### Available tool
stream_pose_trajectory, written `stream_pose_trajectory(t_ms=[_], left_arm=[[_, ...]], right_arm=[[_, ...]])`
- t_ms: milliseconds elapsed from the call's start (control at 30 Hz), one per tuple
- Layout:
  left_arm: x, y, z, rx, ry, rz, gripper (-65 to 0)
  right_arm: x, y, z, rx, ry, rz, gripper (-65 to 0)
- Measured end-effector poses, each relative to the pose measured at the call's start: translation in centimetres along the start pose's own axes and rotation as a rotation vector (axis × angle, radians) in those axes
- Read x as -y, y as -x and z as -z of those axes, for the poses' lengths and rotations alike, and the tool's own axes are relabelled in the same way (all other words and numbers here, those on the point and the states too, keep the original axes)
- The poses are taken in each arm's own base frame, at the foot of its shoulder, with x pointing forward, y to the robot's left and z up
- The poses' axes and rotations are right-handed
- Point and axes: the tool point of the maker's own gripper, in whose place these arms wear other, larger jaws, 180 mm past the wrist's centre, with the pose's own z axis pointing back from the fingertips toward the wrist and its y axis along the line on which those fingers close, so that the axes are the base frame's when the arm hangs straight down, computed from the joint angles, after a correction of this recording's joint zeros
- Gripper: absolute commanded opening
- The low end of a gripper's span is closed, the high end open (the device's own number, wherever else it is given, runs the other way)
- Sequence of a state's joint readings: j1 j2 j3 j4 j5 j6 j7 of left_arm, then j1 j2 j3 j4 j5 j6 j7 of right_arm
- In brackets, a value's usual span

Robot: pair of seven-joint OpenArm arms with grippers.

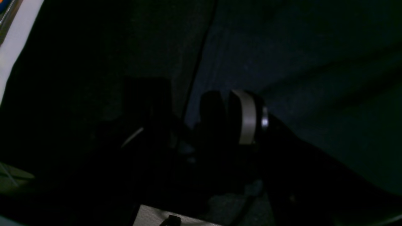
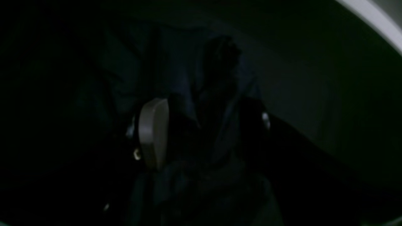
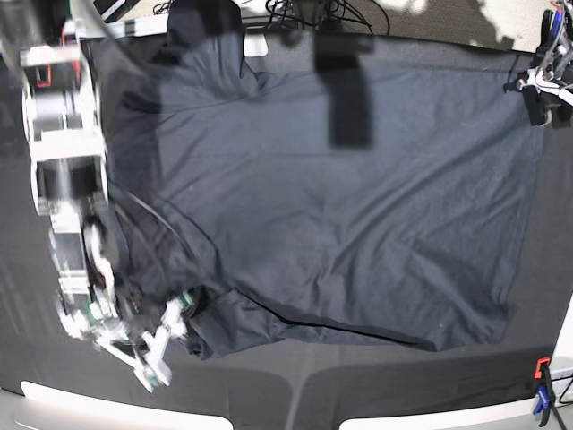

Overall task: Layout the t-shirt on the table in an organized manner, then fold the t-shirt properly
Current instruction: 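Sweep the right gripper along the shirt side toward the hem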

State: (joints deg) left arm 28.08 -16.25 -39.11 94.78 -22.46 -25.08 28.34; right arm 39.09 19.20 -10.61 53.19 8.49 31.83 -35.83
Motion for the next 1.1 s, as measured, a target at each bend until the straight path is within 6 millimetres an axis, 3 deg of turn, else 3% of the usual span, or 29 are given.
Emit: stream_pose_trajectory(t_ms=[100,300,533,633,767,867,1033,1100], left_arm=[[0.0,0.0,0.0,0.0,0.0,0.0,-37.7],[0.0,0.0,0.0,0.0,0.0,0.0,-37.7],[0.0,0.0,0.0,-0.001,0.0,-0.001,-37.7],[0.0,0.0,0.0,0.0,0.0,-0.001,-37.7],[0.0,0.0,0.0,-0.001,0.0,-0.001,-37.7],[0.0,0.0,0.0,-0.001,0.0,-0.001,-37.7],[0.0,0.0,0.0,-0.001,0.0,-0.001,-37.7],[0.0,0.0,0.0,-0.001,0.0,-0.001,-37.7]], right_arm=[[-0.3,1.0,1.6,-0.089,-0.007,-0.018,-30.8],[-3.0,1.6,3.8,-0.183,-0.046,-0.098,-31.3],[-3.7,0.8,4.8,-0.199,0.049,-0.152,-65.0],[-4.2,-1.1,5.3,-0.125,0.08,-0.186,-65.0],[-5.1,-5.5,5.8,0.073,0.145,-0.153,-65.0],[-5.6,-9.2,5.4,0.24,0.199,-0.151,-65.0],[-7.1,-13.4,4.5,0.408,0.254,-0.141,-65.0],[-8.1,-14.0,4.6,0.42,0.234,-0.142,-56.2]])
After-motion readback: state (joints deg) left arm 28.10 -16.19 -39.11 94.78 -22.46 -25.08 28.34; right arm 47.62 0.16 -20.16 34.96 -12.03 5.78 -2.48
